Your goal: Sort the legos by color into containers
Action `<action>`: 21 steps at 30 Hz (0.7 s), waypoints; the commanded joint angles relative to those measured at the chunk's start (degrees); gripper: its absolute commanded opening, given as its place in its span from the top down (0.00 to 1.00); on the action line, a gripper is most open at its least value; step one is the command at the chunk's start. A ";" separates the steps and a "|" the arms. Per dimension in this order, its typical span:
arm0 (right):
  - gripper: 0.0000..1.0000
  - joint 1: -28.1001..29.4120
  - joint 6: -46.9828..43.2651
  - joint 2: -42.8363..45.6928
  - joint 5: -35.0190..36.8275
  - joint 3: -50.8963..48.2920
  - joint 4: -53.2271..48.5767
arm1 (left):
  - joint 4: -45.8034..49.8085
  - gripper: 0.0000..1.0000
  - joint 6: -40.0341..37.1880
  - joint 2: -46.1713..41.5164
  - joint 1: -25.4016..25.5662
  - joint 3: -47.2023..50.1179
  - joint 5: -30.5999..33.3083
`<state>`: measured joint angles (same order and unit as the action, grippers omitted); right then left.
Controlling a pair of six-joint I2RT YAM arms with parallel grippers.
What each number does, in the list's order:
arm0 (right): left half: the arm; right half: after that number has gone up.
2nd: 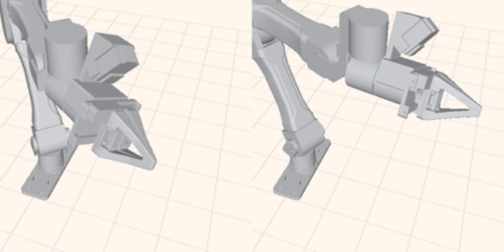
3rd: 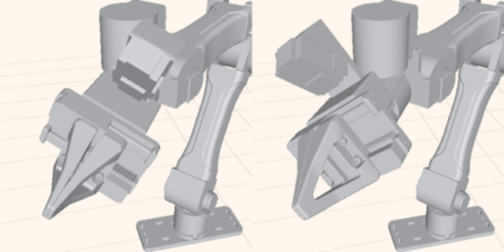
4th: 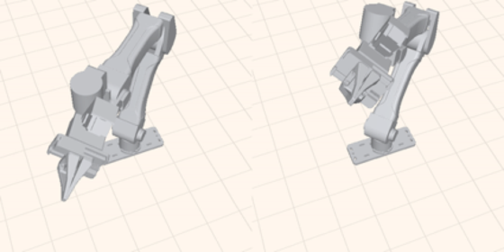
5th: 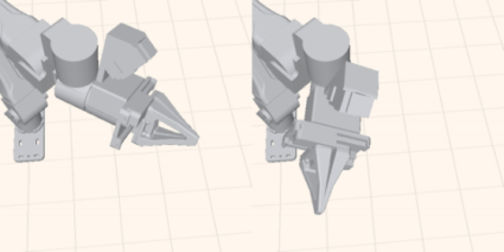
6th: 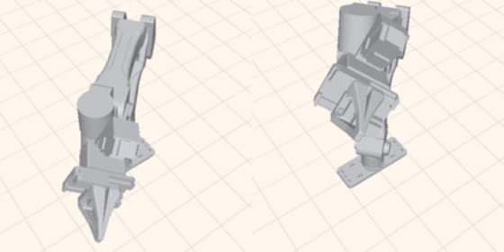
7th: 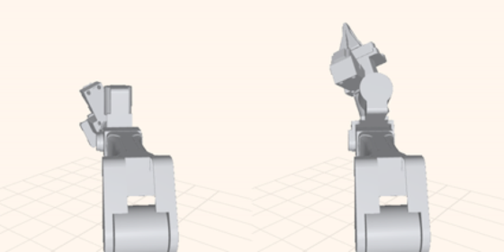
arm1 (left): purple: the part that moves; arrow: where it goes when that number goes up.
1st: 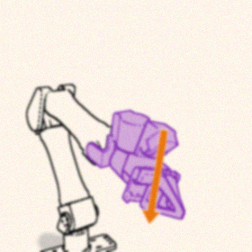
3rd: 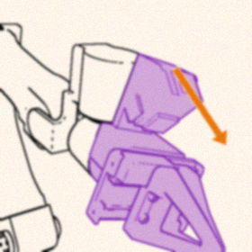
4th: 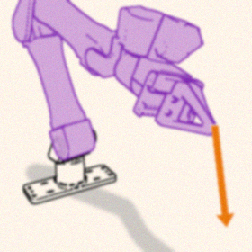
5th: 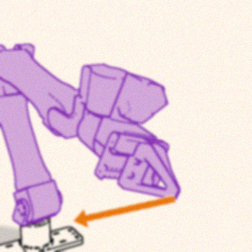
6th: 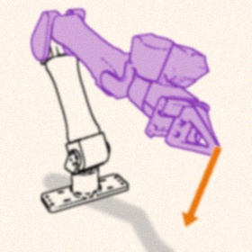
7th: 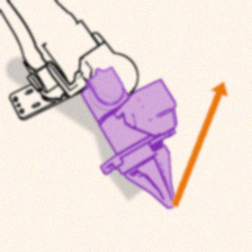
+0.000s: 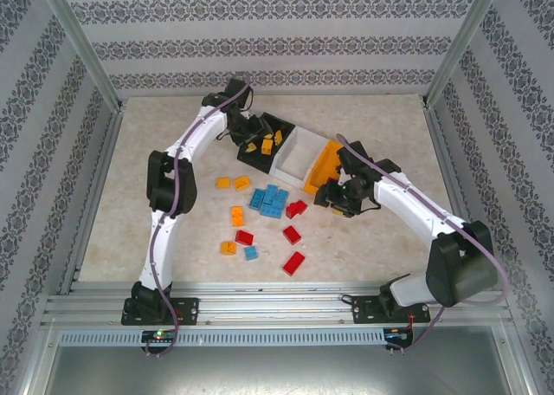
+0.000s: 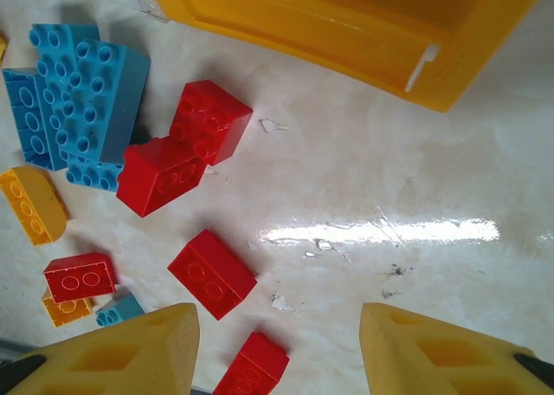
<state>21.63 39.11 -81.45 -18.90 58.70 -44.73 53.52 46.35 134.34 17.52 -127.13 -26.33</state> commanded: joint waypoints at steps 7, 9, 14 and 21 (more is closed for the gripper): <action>0.41 4.27 -0.62 -4.99 -0.15 4.56 -0.67 | -0.02 0.41 -7.35 -17.57 -0.23 18.37 7.71; 0.41 4.72 -0.61 -5.43 -0.18 4.88 -0.54 | -0.59 0.41 -8.78 -20.98 -0.16 24.20 9.88; 0.40 5.52 -0.99 -6.50 -0.34 5.56 -0.53 | 0.54 0.41 -10.66 -25.23 -0.20 34.70 13.96; 0.39 7.02 -0.79 -7.93 -0.37 6.47 -0.44 | -1.77 0.40 -10.80 -24.71 0.09 39.77 12.36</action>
<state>27.81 38.85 -88.66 -18.94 63.46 -44.49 53.19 37.36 109.91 17.52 -87.55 -14.50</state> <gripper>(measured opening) 0.605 0.594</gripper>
